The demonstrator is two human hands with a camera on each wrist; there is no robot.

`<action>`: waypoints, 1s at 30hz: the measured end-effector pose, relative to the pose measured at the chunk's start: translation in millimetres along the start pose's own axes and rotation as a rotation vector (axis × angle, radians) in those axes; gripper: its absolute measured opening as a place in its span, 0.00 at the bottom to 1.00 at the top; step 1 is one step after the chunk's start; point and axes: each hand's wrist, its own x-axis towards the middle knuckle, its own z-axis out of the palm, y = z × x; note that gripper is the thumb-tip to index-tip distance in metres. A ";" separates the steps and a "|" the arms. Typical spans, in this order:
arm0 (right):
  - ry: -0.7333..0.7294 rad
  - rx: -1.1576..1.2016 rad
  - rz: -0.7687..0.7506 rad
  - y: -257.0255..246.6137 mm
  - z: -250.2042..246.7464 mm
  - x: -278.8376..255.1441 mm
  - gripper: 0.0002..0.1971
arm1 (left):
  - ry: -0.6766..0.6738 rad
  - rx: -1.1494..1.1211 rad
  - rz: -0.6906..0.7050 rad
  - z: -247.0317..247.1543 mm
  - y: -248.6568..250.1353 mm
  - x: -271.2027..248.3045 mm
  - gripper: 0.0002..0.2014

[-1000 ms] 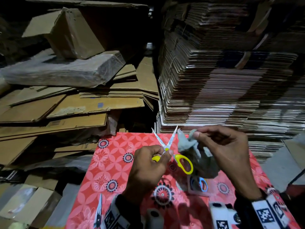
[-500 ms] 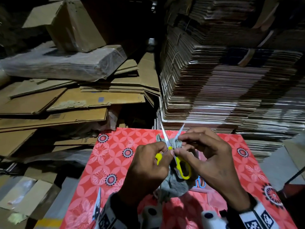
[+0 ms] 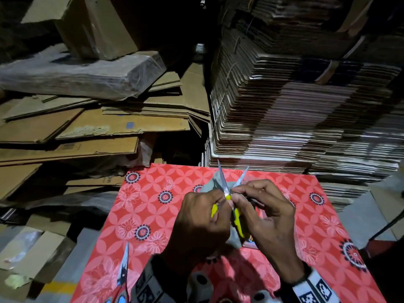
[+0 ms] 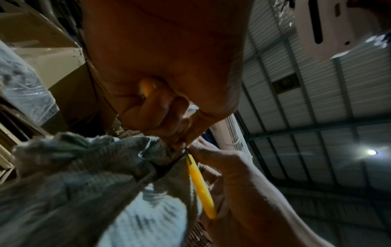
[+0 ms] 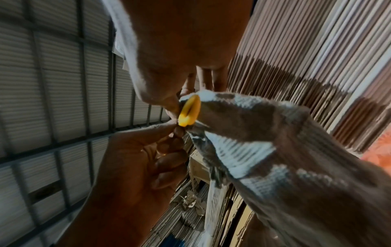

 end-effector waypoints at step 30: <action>0.233 0.218 0.309 20.3 -22.3 43.4 0.08 | 0.053 -0.037 -0.151 21.7 -42.4 -10.4 0.17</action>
